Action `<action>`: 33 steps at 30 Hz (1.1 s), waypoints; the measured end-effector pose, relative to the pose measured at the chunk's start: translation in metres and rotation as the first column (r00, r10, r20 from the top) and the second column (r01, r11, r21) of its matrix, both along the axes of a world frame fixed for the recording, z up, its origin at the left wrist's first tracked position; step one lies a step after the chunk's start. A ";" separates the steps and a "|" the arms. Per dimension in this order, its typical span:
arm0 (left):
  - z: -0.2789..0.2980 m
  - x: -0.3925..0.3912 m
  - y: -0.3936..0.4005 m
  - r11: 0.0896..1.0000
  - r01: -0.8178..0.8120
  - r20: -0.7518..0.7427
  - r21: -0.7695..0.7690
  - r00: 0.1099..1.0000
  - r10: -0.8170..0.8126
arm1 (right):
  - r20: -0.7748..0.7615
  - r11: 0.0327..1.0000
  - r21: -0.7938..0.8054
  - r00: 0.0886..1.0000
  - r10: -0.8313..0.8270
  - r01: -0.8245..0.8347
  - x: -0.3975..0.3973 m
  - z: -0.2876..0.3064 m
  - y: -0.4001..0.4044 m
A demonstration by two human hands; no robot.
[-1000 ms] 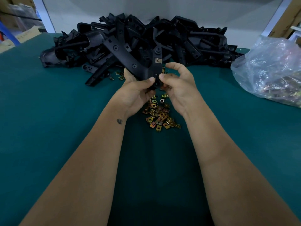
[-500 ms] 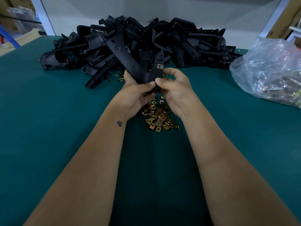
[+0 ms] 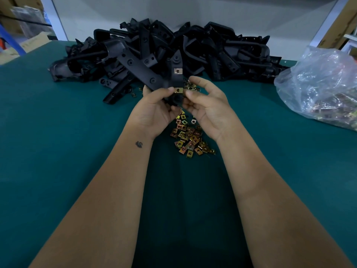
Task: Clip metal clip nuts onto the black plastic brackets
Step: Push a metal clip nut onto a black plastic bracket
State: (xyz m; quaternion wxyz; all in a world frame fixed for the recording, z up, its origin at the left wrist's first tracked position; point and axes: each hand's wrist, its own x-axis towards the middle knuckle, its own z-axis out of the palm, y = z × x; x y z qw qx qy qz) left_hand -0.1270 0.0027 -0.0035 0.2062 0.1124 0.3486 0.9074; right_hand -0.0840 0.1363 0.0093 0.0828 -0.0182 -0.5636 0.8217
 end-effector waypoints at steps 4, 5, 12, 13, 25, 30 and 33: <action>0.000 -0.001 -0.001 1.000 -0.009 -0.006 0.028 1.000 0.009 | 0.021 0.997 0.068 0.999 -0.042 0.040 -0.001 0.001 -0.004; 0.000 -0.001 -0.001 1.000 -0.013 -0.008 0.028 1.000 0.014 | 0.028 0.994 0.096 0.998 -0.054 0.051 -0.001 0.001 -0.005; -0.001 0.001 0.001 0.997 -0.039 -0.065 -0.070 0.997 0.034 | 0.049 0.976 0.170 0.988 -0.144 0.134 -0.002 -0.002 -0.005; 0.000 0.001 0.002 0.995 -0.046 -0.071 -0.093 0.997 0.040 | 0.054 0.971 0.188 0.986 -0.160 0.147 -0.002 -0.002 -0.004; 0.002 0.004 0.005 0.970 -0.002 -0.162 -0.244 0.986 -0.039 | 0.017 0.948 0.131 0.956 -0.293 0.289 0.001 0.002 0.000; 0.000 0.001 0.003 0.952 -0.008 -0.203 -0.306 0.977 -0.058 | 0.008 0.954 0.126 0.961 -0.275 0.272 0.000 0.001 -0.001; -0.002 0.001 0.003 0.948 -0.002 -0.233 -0.318 0.970 -0.077 | 0.014 0.953 0.110 0.958 -0.287 0.284 0.000 0.000 0.003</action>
